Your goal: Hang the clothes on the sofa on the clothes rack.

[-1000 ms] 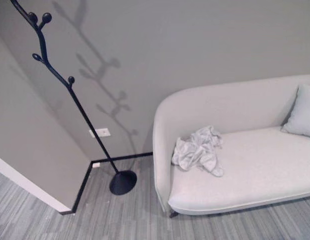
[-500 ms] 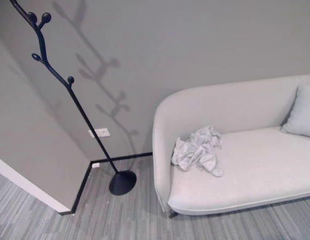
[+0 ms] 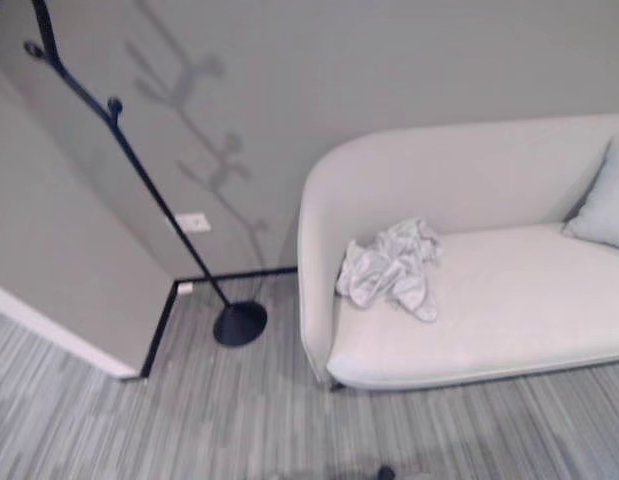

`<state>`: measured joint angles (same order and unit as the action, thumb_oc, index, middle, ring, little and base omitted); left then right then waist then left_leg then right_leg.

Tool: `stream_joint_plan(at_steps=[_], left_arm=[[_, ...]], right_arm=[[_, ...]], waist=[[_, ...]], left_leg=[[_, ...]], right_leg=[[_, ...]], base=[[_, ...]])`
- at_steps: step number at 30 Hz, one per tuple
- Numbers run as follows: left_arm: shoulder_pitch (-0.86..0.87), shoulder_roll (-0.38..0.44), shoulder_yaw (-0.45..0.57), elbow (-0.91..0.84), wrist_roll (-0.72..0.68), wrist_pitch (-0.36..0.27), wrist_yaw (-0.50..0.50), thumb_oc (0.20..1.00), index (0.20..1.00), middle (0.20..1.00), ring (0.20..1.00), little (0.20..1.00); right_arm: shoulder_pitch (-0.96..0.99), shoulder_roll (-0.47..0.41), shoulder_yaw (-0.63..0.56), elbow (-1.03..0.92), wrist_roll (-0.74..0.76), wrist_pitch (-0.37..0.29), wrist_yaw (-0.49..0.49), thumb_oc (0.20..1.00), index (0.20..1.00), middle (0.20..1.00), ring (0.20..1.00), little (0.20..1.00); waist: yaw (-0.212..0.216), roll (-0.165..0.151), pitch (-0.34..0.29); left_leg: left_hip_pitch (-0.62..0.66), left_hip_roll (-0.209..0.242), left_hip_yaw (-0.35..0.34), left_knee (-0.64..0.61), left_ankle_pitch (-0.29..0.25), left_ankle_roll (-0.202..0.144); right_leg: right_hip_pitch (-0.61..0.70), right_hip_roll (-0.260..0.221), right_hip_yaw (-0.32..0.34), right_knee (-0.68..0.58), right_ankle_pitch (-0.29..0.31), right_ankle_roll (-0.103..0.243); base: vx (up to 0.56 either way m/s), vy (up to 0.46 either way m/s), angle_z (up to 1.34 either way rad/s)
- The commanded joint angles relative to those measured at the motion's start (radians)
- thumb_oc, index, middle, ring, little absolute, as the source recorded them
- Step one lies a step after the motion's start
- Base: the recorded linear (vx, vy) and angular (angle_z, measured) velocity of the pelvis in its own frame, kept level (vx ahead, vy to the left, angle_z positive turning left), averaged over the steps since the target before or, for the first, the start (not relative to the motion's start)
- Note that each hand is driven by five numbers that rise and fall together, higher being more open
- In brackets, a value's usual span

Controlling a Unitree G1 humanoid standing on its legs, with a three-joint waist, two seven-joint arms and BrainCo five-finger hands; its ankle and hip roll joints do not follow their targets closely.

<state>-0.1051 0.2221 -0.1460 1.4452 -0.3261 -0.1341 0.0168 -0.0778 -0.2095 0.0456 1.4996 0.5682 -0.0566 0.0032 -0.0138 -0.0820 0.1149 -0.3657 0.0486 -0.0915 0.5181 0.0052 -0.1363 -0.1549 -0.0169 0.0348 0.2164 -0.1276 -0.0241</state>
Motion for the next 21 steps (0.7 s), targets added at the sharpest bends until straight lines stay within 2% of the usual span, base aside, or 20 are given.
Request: stream_joint_plan(at_steps=[1,3,6,7,8,10,11,12,13,14,15,16,17,18,19,20,21], left_arm=[[0.005,-0.044,0.018,-0.018,-0.094,-0.044,0.015,1.0,1.0,1.0,1.0,1.0],[-0.003,-0.049,0.017,-0.008,-0.119,-0.05,0.018,1.0,1.0,1.0,1.0,1.0],[-0.006,-0.05,0.02,-0.001,-0.124,-0.052,0.016,1.0,1.0,1.0,1.0,1.0],[0.025,-0.057,0.045,0.015,-0.125,-0.045,-0.007,1.0,1.0,1.0,1.0,1.0],[0.025,-0.057,0.045,0.015,-0.125,-0.045,-0.007,1.0,1.0,1.0,1.0,1.0],[0.022,-0.048,0.054,0.028,-0.121,-0.039,-0.01,1.0,1.0,1.0,1.0,1.0],[0.017,-0.037,0.058,0.029,-0.117,-0.041,-0.005,1.0,1.0,1.0,1.0,1.0],[0.017,-0.036,0.058,0.029,-0.117,-0.041,-0.005,1.0,1.0,1.0,1.0,1.0],[0.014,-0.024,0.045,0.027,-0.079,-0.041,0.0,1.0,1.0,1.0,1.0,1.0],[0.011,-0.018,0.029,0.025,-0.052,-0.04,0.002,1.0,1.0,1.0,1.0,1.0],[0.011,-0.018,0.029,0.025,-0.052,-0.04,0.002,1.0,1.0,1.0,1.0,1.0],[0.005,-0.008,-0.016,0.013,0.022,-0.036,0.008,1.0,1.0,1.0,1.0,1.0],[0.005,-0.008,-0.016,0.013,0.022,-0.036,0.008,1.0,1.0,1.0,1.0,1.0],[0.003,-0.004,-0.022,0.01,0.023,-0.034,0.012,1.0,1.0,1.0,1.0,1.0],[0.003,-0.001,-0.024,0.007,0.023,-0.034,0.014,1.0,1.0,1.0,1.0,1.0],[0.003,-0.001,-0.024,0.007,0.023,-0.034,0.015,1.0,1.0,1.0,1.0,1.0],[0.011,0.0,-0.024,0.01,0.028,-0.035,0.012,1.0,1.0,1.0,1.0,1.0]], right_arm=[[0.05,-0.008,-0.008,-0.003,0.03,-0.018,-0.014,1.0,1.0,1.0,1.0,1.0],[0.034,-0.018,-0.014,-0.001,0.037,-0.021,-0.021,1.0,1.0,1.0,1.0,1.0],[0.032,-0.021,-0.023,0.006,0.043,-0.02,-0.018,1.0,1.0,1.0,1.0,1.0],[0.051,-0.016,-0.036,0.005,0.026,-0.016,-0.004,1.0,1.0,1.0,1.0,1.0],[0.051,-0.016,-0.036,0.005,0.026,-0.016,-0.004,1.0,1.0,1.0,1.0,1.0],[0.054,-0.009,-0.035,0.001,0.011,-0.011,0.006,1.0,1.0,1.0,1.0,1.0],[0.055,0.0,-0.038,0.001,0.021,-0.005,0.015,1.0,1.0,1.0,1.0,1.0],[0.055,0.001,-0.038,0.001,0.021,-0.005,0.015,1.0,1.0,1.0,1.0,1.0],[0.054,0.014,-0.035,-0.007,0.028,-0.007,0.021,1.0,1.0,1.0,1.0,1.0],[0.047,0.016,-0.03,-0.009,0.023,-0.005,0.02,1.0,1.0,1.0,1.0,1.0],[0.047,0.017,-0.03,-0.009,0.023,-0.005,0.02,1.0,1.0,1.0,1.0,1.0],[0.024,0.015,-0.015,-0.035,-0.001,-0.006,0.009,1.0,1.0,1.0,1.0,1.0],[0.024,0.015,-0.015,-0.035,-0.001,-0.006,0.009,1.0,1.0,1.0,1.0,1.0],[0.015,0.016,-0.003,-0.045,-0.007,-0.006,0.004,1.0,1.0,1.0,1.0,1.0],[0.011,0.022,0.006,-0.067,-0.015,-0.013,-0.004,1.0,1.0,1.0,1.0,1.0],[0.012,0.022,0.007,-0.067,-0.015,-0.013,-0.005,1.0,1.0,1.0,1.0,1.0],[0.017,0.022,0.008,-0.07,-0.015,-0.017,-0.008,1.0,1.0,1.0,1.0,1.0]], waist=[[0.003,0.011,-0.064],[0.025,0.021,-0.062],[0.026,0.021,-0.064],[0.032,0.032,-0.096],[0.032,0.032,-0.096],[0.03,0.022,-0.107],[0.027,0.014,-0.112],[0.029,0.012,-0.112],[0.029,-0.003,-0.123],[0.028,-0.006,-0.123],[0.03,-0.007,-0.123],[0.038,0.0,-0.113],[0.039,0.0,-0.112],[0.043,0.006,-0.106],[0.046,0.019,-0.104],[0.044,0.019,-0.103],[0.037,0.019,-0.106]], left_leg=[[0.103,0.038,-0.011,-0.32,0.02,0.06],[0.058,0.084,-0.098,-0.541,0.075,0.038],[0.047,0.091,-0.094,-0.559,0.083,0.027],[0.077,0.111,-0.071,-0.542,0.116,0.025],[0.078,0.111,-0.071,-0.542,0.116,0.025],[0.064,0.072,-0.041,-0.447,0.096,0.033],[0.067,0.059,-0.029,-0.432,0.083,0.037],[0.066,0.058,-0.027,-0.43,0.081,0.038],[0.078,0.037,0.003,-0.411,0.048,0.057],[0.084,0.026,0.014,-0.405,0.03,0.07],[0.084,0.026,0.015,-0.404,0.029,0.07],[0.104,-0.007,0.046,-0.38,-0.023,0.109],[0.105,-0.007,0.046,-0.379,-0.024,0.109],[0.111,-0.011,0.051,-0.377,-0.03,0.117],[0.142,-0.017,0.064,-0.396,-0.034,0.13],[0.145,-0.017,0.062,-0.398,-0.033,0.13],[0.173,-0.021,0.072,-0.424,-0.032,0.136]], right_leg=[[0.188,-0.038,0.056,-0.18,0.036,0.091],[0.212,-0.05,0.103,-0.181,-0.006,0.103],[0.238,-0.065,0.115,-0.187,-0.021,0.11],[0.282,-0.12,0.146,-0.191,-0.017,0.139],[0.282,-0.12,0.146,-0.191,-0.017,0.139],[0.288,-0.182,0.141,-0.193,0.021,0.167],[0.274,-0.199,0.154,-0.184,0.051,0.176],[0.273,-0.2,0.156,-0.184,0.052,0.176],[0.246,-0.241,0.171,-0.16,0.136,0.19],[0.227,-0.257,0.176,-0.139,0.177,0.191],[0.226,-0.258,0.178,-0.14,0.178,0.191],[0.162,-0.311,0.15,-0.047,0.313,0.171],[0.163,-0.311,0.15,-0.048,0.313,0.17],[0.141,-0.326,0.114,-0.018,0.35,0.161],[0.131,-0.337,0.03,-0.006,0.363,0.154],[0.135,-0.337,0.027,-0.007,0.363,0.154],[0.137,-0.307,0.01,-0.026,0.328,0.151]], base=[[0.21,0.202,-0.33],[0.32,0.32,-0.28],[0.3,0.342,-0.08],[0.34,0.453,-0.56],[0.48,0.657,-0.8],[0.26,0.392,-0.67],[0.16,0.252,-0.4],[0.24,0.387,-0.29],[0.2,0.368,-0.26],[0.2,0.367,-0.3],[0.18,0.454,-0.3],[0.14,0.348,-0.36],[0.17,0.428,-0.53],[0.13,0.285,-0.44],[0.13,0.284,-0.22],[0.16,0.294,0.05],[0.16,0.216,0.07]])
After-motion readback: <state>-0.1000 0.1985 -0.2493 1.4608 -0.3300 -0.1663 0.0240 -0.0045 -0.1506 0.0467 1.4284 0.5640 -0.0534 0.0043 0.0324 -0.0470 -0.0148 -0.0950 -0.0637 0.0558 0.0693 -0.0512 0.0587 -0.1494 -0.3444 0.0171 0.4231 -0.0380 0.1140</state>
